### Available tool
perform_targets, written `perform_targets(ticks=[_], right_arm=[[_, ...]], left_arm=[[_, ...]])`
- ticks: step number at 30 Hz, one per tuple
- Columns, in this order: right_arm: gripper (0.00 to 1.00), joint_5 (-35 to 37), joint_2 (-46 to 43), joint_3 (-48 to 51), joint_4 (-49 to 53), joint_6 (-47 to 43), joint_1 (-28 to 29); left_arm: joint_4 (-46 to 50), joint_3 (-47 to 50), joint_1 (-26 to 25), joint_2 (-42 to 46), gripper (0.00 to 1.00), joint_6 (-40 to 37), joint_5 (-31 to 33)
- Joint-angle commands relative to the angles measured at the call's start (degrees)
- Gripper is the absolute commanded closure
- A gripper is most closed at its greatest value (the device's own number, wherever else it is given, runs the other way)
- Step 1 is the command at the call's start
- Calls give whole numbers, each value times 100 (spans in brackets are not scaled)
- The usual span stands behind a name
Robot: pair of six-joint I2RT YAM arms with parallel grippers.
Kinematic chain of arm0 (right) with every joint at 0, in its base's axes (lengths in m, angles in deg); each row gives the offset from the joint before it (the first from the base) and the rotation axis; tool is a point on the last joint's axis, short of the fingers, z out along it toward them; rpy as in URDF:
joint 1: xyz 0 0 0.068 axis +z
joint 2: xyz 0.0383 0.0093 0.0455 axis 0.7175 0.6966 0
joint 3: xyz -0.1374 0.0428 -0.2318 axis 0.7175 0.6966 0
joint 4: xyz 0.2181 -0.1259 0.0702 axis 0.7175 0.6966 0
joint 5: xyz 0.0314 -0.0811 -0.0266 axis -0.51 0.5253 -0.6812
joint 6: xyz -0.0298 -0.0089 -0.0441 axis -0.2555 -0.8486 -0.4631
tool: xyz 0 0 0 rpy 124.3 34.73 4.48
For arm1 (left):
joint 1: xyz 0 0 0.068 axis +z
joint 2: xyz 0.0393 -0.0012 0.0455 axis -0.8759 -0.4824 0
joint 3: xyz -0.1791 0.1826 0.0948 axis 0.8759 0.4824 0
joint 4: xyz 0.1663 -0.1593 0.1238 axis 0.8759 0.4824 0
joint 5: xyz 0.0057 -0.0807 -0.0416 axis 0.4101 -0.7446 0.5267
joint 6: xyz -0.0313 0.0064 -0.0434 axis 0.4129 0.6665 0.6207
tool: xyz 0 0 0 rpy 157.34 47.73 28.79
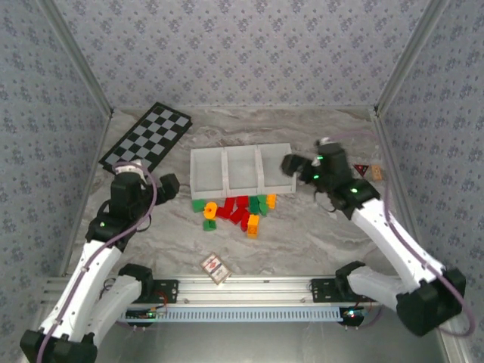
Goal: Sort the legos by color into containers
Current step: Pick up the lego from the bottom-center of the table.
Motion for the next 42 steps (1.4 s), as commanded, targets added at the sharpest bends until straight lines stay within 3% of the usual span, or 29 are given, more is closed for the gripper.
perform_targets(ticks=[1, 6, 8, 15, 19, 30, 36, 42], right_arm=[[2, 170, 690, -478, 1902, 683, 1025], [7, 718, 1314, -373, 1835, 1888, 2093], [14, 661, 1579, -261, 1663, 2247, 2259], [20, 1305, 2303, -531, 1617, 2667, 2859], [27, 1223, 2646, -630, 1455, 2783, 3017], [33, 1333, 3575, -926, 1154, 2869, 3271], [37, 1344, 3673, -887, 1279, 2852, 3273], [48, 1420, 3602, -756, 1369, 2799, 3272]], left_arm=[[1376, -173, -49, 391, 0, 321, -635], [1829, -225, -47, 848, 0, 209, -46], [1641, -108, -47, 967, 1, 185, -126], [1565, -17, -46, 927, 0, 198, 3], [1559, -7, -45, 953, 0, 211, 47], [1568, 25, -58, 1056, 0, 267, 50], [1587, 26, -71, 1059, 0, 303, 57], [1591, 48, -87, 1059, 0, 321, 96]])
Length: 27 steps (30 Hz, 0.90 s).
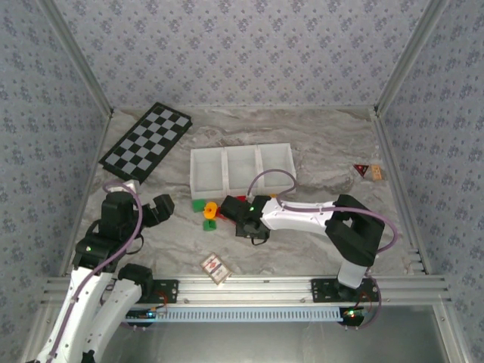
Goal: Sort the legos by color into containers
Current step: Pick up the lego from the bottom-center of the table.
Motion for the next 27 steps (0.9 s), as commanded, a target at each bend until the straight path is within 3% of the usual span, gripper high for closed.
perform_targets(ticks=[1, 3, 9, 18, 23, 27], right_arm=[[49, 214, 21, 53, 296, 71, 18], [50, 207, 14, 76, 352, 71, 17], [68, 247, -106, 202, 376, 32, 25], [78, 476, -647, 99, 916, -229, 134], [74, 758, -1393, -361, 1281, -913, 89], [73, 858, -1705, -972, 1287, -1981, -508]], left_arm=[[84, 43, -56, 58, 0, 67, 81], [91, 44, -56, 58, 0, 76, 90], [128, 35, -73, 67, 1, 94, 99], [171, 18, -108, 93, 0, 119, 145], [148, 43, -117, 155, 1, 144, 195], [132, 48, -126, 137, 0, 134, 165]])
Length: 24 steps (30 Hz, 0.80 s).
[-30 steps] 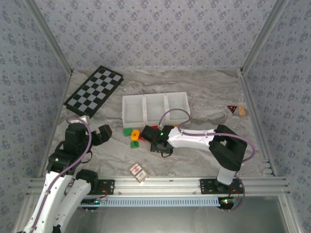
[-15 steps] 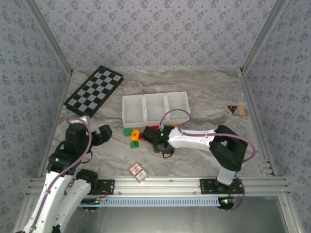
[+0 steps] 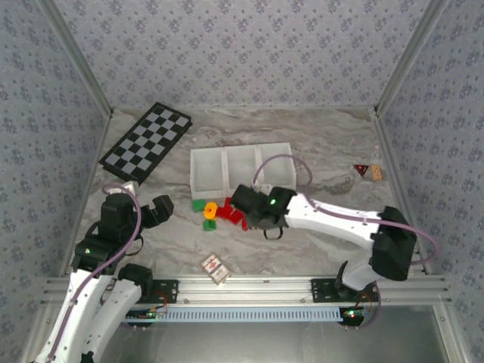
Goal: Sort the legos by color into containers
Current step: Pick up the lego from the bottom-center of the table, then place the lego in the container.
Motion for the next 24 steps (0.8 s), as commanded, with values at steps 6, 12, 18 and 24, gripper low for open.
perform_targets(ticks=[6, 12, 18, 24], right_arm=[[73, -646, -39, -1081, -111, -2394, -1860], [73, -1077, 810, -1881, 4, -3152, -2765], [73, -1645, 1767, -2335, -92, -3570, -3261], [74, -1957, 2601, -2754, -133, -3719, -3451]], left_arm=[[188, -23, -54, 103, 1, 55, 68], [195, 3, -71, 221, 0, 98, 205], [205, -13, -89, 250, 1, 101, 224], [308, -74, -107, 242, 1, 98, 199]])
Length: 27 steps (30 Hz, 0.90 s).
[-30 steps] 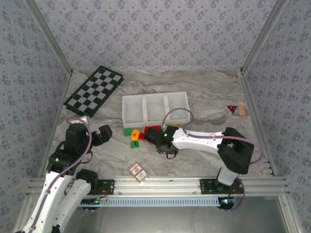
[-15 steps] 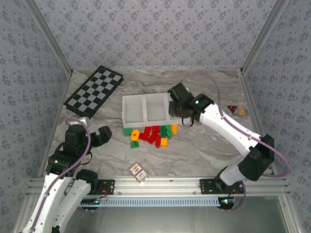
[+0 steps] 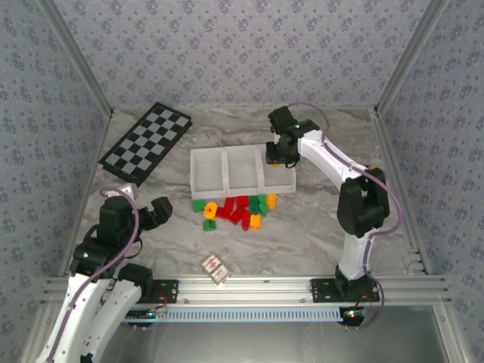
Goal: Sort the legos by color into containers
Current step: Place the lego in the container.
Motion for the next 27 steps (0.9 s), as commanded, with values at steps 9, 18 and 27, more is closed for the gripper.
perform_targets(ticks=[9, 18, 27], right_arm=[[68, -197, 764, -535, 90, -247, -7], [57, -63, 589, -389, 119, -244, -11], [53, 204, -53, -14, 58, -198, 39]], left_arm=[[106, -4, -59, 14, 0, 101, 176], [114, -23, -72, -90, 0, 93, 188], [95, -31, -72, -142, 0, 21, 180]])
